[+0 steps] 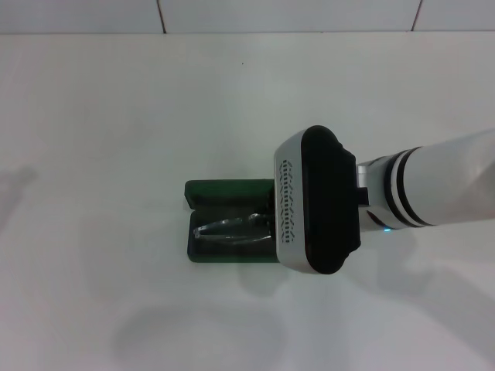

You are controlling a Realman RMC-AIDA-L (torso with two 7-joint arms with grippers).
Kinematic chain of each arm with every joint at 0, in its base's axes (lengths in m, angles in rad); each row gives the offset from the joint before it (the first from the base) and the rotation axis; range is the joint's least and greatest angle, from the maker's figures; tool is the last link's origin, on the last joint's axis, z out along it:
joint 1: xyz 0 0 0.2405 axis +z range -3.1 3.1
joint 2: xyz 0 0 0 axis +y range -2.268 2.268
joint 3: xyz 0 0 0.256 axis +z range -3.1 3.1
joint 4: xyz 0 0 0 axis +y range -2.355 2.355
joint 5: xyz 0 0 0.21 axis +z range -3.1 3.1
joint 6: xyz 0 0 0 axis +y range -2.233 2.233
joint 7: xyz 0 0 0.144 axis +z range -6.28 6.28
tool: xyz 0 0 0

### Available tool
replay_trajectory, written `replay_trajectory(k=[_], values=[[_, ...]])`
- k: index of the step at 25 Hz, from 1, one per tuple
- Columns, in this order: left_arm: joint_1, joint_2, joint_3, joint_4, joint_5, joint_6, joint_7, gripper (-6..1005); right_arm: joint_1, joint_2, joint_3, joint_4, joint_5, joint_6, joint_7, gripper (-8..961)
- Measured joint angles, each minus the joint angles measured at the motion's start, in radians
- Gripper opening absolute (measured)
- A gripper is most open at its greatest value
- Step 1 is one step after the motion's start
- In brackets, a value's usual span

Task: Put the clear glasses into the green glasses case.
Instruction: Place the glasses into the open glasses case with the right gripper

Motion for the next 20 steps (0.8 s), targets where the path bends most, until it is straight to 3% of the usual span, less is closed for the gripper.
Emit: replay_trajectory(k=[9, 14, 20], values=[[0.0, -0.001, -0.012, 0.0, 0.0, -0.001, 0.0, 36, -0.004, 0.0, -0.002, -0.002, -0.004, 0.012, -0.003, 61], [-0.001, -0.005, -0.024, 0.0, 0.003, -0.001, 0.0, 37, -0.008, 0.0, -0.006, -0.006, -0.011, 0.017, -0.004, 182], [-0.001, -0.004, -0.025, 0.0, 0.011, 0.001, 0.0, 36, -0.009, 0.0, -0.01, -0.013, -0.011, 0.018, -0.005, 203]])
